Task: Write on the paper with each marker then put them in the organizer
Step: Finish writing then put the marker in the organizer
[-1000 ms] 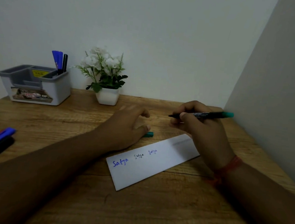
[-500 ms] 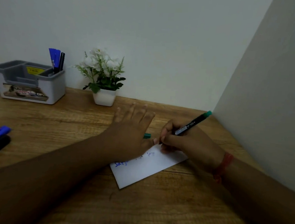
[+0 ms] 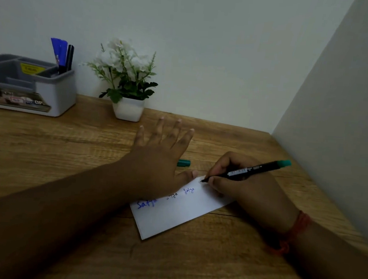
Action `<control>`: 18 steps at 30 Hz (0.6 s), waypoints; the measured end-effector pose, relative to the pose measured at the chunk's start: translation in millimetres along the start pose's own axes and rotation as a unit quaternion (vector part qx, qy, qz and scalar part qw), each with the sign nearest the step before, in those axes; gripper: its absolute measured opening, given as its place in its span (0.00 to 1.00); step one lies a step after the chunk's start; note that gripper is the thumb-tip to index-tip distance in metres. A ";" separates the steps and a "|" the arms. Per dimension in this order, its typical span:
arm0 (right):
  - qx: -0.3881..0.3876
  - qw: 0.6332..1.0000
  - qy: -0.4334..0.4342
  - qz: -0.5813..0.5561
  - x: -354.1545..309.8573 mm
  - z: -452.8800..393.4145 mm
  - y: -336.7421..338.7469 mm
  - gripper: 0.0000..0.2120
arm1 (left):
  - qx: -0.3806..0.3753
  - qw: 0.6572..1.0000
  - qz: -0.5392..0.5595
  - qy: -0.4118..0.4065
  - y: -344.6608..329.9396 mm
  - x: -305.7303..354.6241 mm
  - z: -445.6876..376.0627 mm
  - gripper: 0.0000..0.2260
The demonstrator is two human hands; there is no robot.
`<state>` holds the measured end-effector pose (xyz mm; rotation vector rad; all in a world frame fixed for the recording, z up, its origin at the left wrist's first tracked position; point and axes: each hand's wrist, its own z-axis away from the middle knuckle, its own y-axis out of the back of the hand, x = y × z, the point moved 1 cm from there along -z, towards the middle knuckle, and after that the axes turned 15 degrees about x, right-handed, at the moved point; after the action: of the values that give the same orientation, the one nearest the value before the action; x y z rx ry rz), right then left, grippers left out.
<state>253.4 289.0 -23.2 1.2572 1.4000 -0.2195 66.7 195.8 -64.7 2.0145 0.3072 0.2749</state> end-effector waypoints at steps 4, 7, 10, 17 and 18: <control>-0.009 1.000 -0.004 0.000 -0.3 -0.6 0.4 0.03 | 0.007 1.000 -0.003 -0.013 0.7 -0.9 -0.6 0.40; -0.013 1.000 -0.004 0.010 -0.8 -0.6 -0.5 0.03 | 0.006 1.000 -0.010 -0.014 2.5 -1.2 -1.6 0.40; -0.016 1.000 0.001 0.020 -1.1 -0.9 -1.6 0.03 | 0.002 1.000 -0.008 -0.013 4.7 -1.8 -2.2 0.41; -0.016 1.000 0.002 0.017 -2.0 -1.1 -2.1 0.03 | 0.013 1.000 -0.006 -0.020 5.9 -1.0 -2.1 0.41; -0.017 1.000 0.003 0.016 -1.8 -1.3 -1.9 0.03 | 0.014 1.000 -0.006 -0.021 5.8 -1.3 -2.2 0.41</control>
<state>250.7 288.2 -22.3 1.2524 1.3817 -0.1682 65.3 194.6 -58.5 2.0426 0.2994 0.2219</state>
